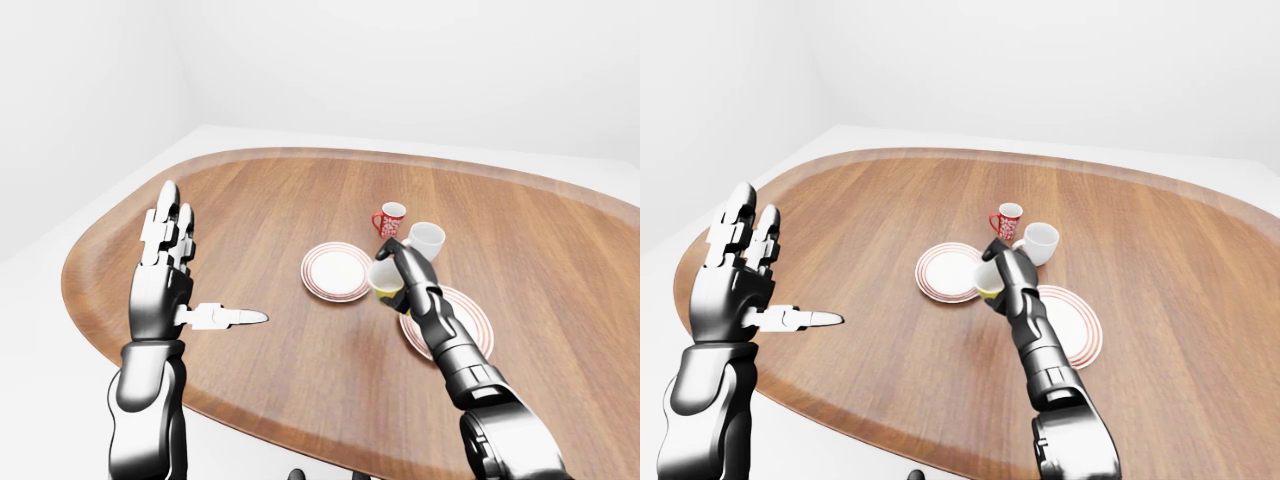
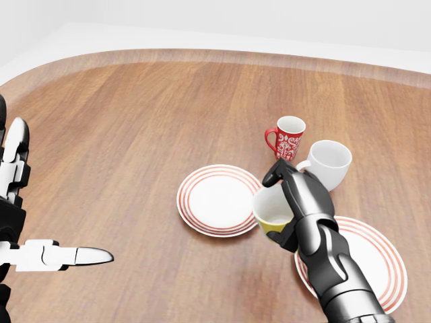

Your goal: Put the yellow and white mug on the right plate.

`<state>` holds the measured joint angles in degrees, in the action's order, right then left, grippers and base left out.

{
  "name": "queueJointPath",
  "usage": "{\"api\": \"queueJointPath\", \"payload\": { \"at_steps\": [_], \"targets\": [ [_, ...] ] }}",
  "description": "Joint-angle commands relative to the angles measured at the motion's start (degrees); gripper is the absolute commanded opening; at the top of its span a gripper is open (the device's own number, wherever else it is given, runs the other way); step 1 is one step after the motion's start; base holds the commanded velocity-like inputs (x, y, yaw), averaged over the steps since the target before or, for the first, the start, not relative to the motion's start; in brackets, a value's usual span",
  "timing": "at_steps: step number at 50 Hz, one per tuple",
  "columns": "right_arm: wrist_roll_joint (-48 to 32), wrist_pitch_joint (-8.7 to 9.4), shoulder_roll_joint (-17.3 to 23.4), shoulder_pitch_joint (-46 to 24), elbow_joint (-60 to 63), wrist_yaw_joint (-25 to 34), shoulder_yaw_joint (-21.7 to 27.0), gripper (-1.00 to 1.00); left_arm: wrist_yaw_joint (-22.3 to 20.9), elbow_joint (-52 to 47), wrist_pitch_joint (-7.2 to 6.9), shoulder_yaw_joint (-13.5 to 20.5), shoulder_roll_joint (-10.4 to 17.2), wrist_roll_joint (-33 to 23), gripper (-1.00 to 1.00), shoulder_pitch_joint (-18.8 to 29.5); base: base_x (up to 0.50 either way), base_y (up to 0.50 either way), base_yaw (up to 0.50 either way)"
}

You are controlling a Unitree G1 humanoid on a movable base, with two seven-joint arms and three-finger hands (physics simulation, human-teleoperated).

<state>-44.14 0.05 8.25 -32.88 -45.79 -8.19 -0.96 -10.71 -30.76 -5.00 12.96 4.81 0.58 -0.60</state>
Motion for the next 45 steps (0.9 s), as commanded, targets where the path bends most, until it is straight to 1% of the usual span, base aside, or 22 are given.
{"api": "queueJointPath", "payload": {
  "at_steps": [1,13,16,18,23,29,39,43,45],
  "targets": [
    [4.76,-3.07,3.90,-2.84,-6.75,-3.74,1.91,-1.00,-0.04,0.22,0.00,0.14,0.03,0.00,1.00,-0.02,0.00,0.00,0.00],
    [7.54,-3.68,7.16,-4.13,-9.34,-3.76,3.38,-1.00,0.00,0.69,0.00,-0.06,0.03,-0.22,1.00,0.00,0.00,0.00,0.00],
    [8.01,-4.62,7.77,-4.69,-11.27,-4.41,3.52,-1.00,0.02,0.58,0.00,-0.14,-0.02,-0.28,1.00,-0.06,0.00,0.00,0.00],
    [8.38,-4.20,8.12,-4.28,-10.42,-4.06,3.71,-1.00,0.02,0.87,0.00,-0.22,-0.05,-0.36,1.00,-0.10,0.00,0.00,0.00],
    [8.97,-5.05,9.12,-4.67,-12.32,-4.61,4.03,-1.00,-0.01,0.97,0.00,-0.14,-0.01,-0.33,1.00,-0.06,0.00,0.00,0.00],
    [9.80,-5.05,10.53,-5.16,-14.75,-5.32,4.45,-1.00,0.04,0.83,0.00,-0.35,-0.10,-0.49,1.00,-0.15,0.00,0.00,0.00],
    [10.98,-5.05,11.99,-6.78,-24.19,-10.32,4.41,-1.00,0.01,0.97,0.00,-0.44,-0.11,-0.60,1.00,-0.21,0.00,0.00,0.00],
    [11.01,-5.05,12.64,-7.05,-25.99,-12.79,4.35,-1.00,-0.04,1.13,0.00,-0.44,-0.09,-0.67,1.00,-0.23,0.00,0.00,0.00],
    [11.53,-5.05,12.94,-6.85,-26.48,-12.75,4.64,-1.00,-0.05,0.90,0.00,-0.41,-0.09,-0.67,1.00,-0.24,0.00,0.00,0.00]
  ]
}}
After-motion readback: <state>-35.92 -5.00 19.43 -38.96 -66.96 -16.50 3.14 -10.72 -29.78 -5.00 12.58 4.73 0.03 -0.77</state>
